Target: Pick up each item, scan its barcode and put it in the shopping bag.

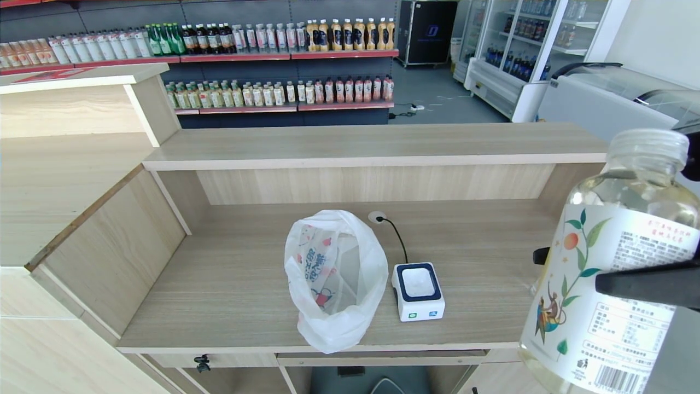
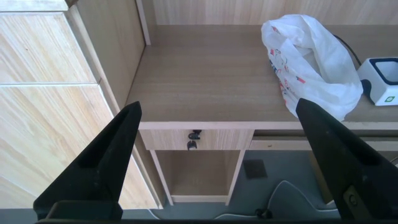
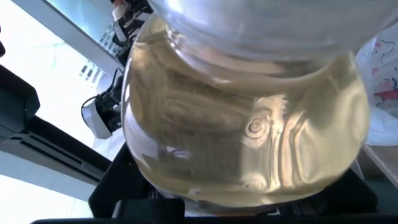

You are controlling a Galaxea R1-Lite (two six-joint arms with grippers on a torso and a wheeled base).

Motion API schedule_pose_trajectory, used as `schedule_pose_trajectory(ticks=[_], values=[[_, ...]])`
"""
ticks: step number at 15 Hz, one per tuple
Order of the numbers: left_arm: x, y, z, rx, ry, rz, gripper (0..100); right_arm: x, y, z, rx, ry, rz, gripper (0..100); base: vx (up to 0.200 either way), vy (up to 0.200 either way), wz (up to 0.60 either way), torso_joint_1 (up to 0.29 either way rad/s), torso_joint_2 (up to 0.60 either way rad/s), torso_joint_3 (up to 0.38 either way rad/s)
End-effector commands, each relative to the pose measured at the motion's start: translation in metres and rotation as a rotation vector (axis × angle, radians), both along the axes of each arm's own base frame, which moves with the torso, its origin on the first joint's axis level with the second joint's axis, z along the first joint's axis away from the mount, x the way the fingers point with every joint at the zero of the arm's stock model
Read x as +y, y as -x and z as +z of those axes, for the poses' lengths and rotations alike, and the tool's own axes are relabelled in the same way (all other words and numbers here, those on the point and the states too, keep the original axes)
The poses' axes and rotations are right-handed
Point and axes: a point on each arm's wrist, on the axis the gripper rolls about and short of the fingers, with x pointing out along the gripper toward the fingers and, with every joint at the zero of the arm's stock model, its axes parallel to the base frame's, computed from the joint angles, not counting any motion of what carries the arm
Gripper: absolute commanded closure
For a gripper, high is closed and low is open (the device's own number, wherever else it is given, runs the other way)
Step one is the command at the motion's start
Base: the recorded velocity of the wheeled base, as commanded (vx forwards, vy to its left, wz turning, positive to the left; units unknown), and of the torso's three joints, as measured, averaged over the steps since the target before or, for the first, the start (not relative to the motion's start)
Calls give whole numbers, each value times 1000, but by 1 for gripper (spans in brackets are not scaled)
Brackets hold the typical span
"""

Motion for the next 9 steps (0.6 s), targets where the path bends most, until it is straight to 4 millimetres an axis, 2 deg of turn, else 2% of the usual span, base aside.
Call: schedule_pose_trajectory(ticks=[1, 9], values=[[0, 0, 0, 0, 0, 0, 0, 0, 1, -3, 7, 2, -1, 100, 0, 0, 0, 0, 0, 0], [0, 0, 0, 0, 0, 0, 0, -2, 0, -5, 5, 6, -14, 100, 0, 0, 0, 0, 0, 0]])
